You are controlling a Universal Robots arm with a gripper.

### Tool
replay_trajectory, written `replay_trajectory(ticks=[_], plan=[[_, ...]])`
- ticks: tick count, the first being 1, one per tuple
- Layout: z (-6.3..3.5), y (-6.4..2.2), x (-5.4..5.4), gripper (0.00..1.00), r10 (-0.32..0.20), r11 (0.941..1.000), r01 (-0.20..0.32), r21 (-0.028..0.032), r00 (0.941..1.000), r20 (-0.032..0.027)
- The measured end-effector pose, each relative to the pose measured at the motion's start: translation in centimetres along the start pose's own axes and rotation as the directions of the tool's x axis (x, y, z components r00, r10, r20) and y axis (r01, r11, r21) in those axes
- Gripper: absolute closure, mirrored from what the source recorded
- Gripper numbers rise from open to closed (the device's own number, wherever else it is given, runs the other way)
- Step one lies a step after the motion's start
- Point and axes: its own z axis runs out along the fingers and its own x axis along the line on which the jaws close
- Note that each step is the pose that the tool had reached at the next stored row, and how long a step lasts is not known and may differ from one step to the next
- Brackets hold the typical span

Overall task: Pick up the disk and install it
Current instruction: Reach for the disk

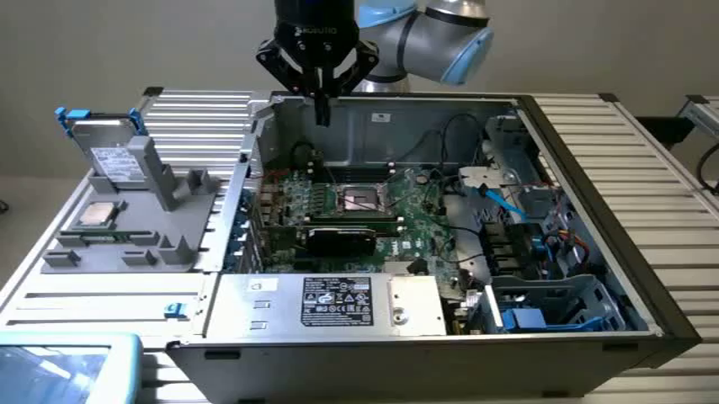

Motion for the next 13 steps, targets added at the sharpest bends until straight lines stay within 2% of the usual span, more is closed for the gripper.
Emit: replay_trajectory(ticks=[13], plan=[[-0.01, -0.01, 0.07, 0.89, 0.0, 1.0, 0.0, 0.0, 1.0, 0.0]])
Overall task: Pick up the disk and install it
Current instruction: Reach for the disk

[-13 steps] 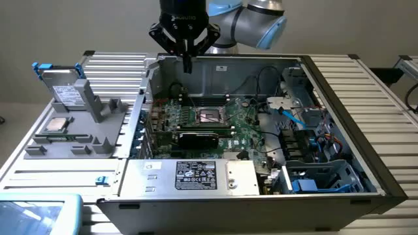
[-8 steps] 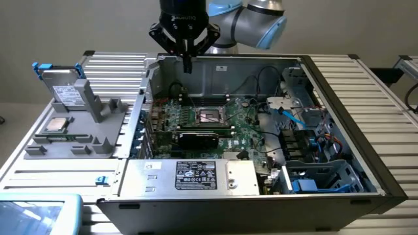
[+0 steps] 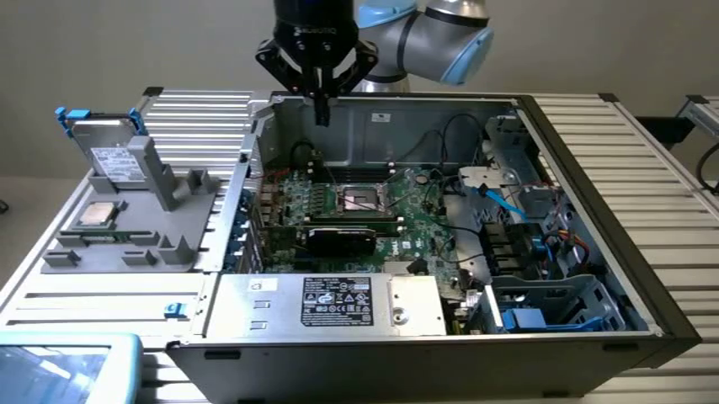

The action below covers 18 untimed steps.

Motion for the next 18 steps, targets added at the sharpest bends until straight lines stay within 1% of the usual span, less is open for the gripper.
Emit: replay_trajectory(ticks=[2, 9, 12, 14, 15, 16, 18], plan=[[-0.01, -0.02, 0.3, 0.89, 0.0, 1.0, 0.0, 0.0, 1.0, -0.0001], [-0.06, -0.11, 3.5, 0.89, 0.0, 1.0, 0.0, 0.0002, 1.0, 0.0], [-0.09, -0.1, 4.7, 0.89, 0.0, 1.0, 0.0, 0.0025, 1.0, 0.0001], [-0.1, -0.08, 5.5, 0.89, 0.0, 1.0, 0.0, 0.0053, 1.0, 0.0004], [-0.11, -0.07, 5.8, 0.89, 0.0, 1.0, 0.0, 0.0077, 1.0, 0.0004], [-0.11, -0.05, 6.2, 0.89, 0.0, 0.9999, 0.0, 0.0112, 1.0, 0.0006], [-0.11, 0.0, 6.8, 0.89, 0.0, 0.9998, 0.0, 0.0208, 1.0, 0.0012]])
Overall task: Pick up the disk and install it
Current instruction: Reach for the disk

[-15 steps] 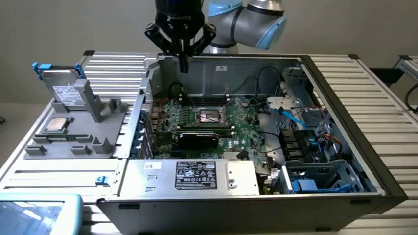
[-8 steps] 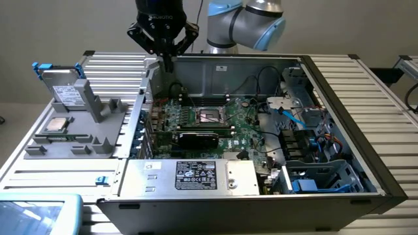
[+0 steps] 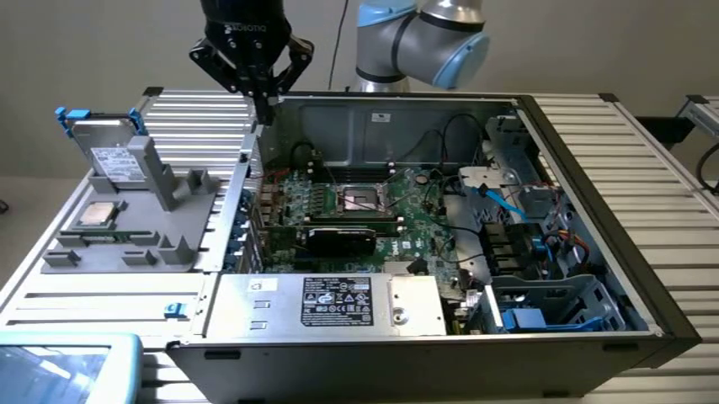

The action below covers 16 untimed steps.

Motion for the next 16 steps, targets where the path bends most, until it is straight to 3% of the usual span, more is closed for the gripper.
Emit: replay_trajectory(ticks=[2, 3, 9, 16], plan=[[-0.03, 0.11, 0.6, 0.89, 0.0, 0.9999, 0.0, 0.0112, 1.0, 0.0006], [-0.02, 0.19, 0.6, 0.89, 0.0, 0.9999, 0.0, 0.014, 1.0, 0.0007], [0.0, 0.45, 0.9, 0.89, 0.0, 0.9999, 0.0, 0.0147, 1.0, 0.0009], [0.02, 1.61, 3.1, 0.89, 0.0, 0.9998, 0.0, 0.0174, 1.0, 0.001]])
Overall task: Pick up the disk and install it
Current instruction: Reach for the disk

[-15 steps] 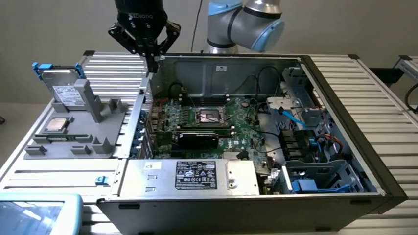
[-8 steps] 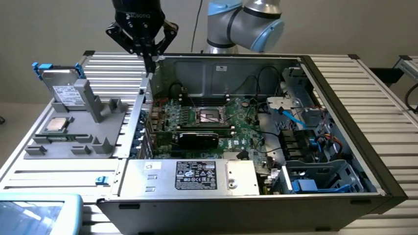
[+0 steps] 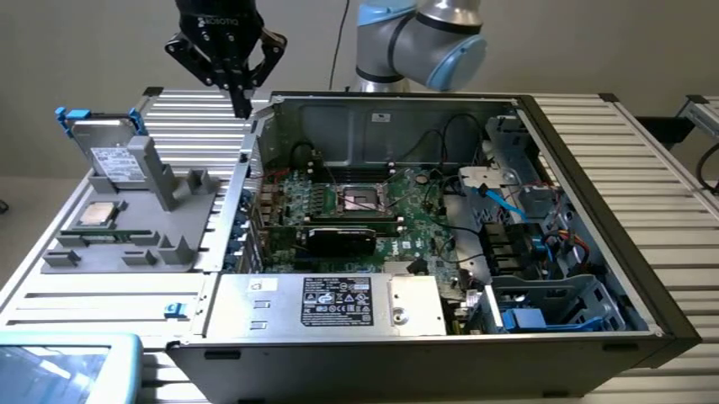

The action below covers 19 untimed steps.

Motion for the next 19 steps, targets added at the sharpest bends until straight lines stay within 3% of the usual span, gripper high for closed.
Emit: replay_trajectory(ticks=[19], plan=[[-0.15, 1.24, 8.7, 0.89, 0.0, 1.0, 0.0, 0.0026, 1.0, 0.0003]])
